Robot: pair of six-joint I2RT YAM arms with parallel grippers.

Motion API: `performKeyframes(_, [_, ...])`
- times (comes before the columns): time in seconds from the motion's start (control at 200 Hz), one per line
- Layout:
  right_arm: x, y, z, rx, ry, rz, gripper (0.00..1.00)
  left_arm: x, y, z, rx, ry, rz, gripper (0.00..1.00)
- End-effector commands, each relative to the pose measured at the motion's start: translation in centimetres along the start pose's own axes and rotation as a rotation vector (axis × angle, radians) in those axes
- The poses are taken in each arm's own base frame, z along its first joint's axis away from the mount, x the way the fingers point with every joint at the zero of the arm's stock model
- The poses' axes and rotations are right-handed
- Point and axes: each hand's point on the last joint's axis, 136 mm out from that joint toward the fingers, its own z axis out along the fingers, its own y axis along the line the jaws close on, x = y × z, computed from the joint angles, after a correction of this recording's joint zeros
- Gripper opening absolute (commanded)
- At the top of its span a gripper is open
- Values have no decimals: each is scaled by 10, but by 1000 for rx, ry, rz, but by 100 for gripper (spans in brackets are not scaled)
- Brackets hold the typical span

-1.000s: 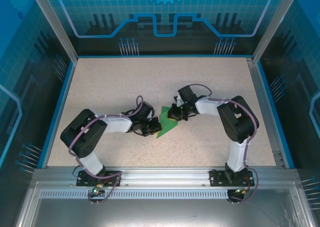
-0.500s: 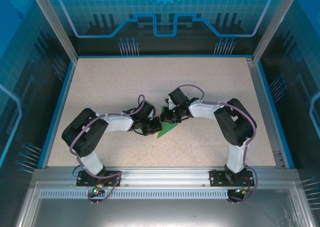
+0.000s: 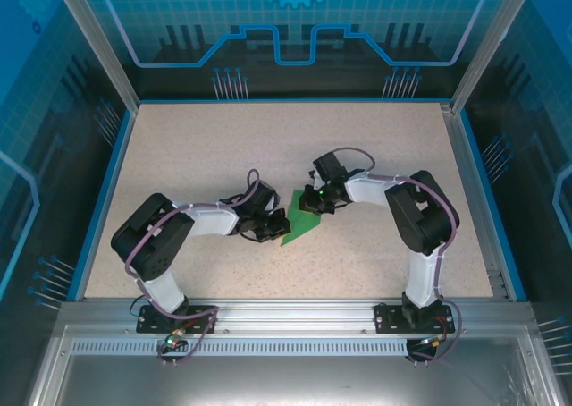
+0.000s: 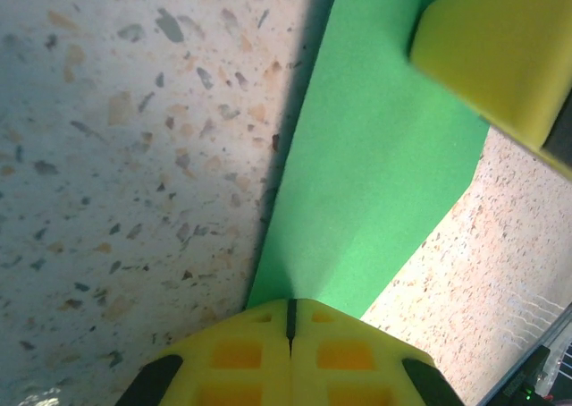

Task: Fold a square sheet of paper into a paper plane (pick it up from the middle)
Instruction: Fourth fold the wing at the center of the table.

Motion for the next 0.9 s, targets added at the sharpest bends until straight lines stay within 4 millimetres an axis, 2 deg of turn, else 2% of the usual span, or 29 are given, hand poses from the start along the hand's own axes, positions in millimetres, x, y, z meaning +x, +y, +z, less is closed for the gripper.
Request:
performKeyframes(0.0, [-24,-39,-3,86,-56,58,10,48,76,11,-242,144,-80,0])
performKeyframes(0.305, [-46,-56,-13,104,-76,103,10,51,76,13,-233,162,-69,0])
performKeyframes(0.635, [-66,-63,-22,92,-86,127,11,53,77,13,-231,165,-64,0])
performKeyframes(0.765, [-71,-55,-26,58,-80,116,12,52,75,13,-226,165,-64,0])
performKeyframes(0.895, [-77,-34,-45,9,-104,72,13,52,73,14,-223,168,-62,0])
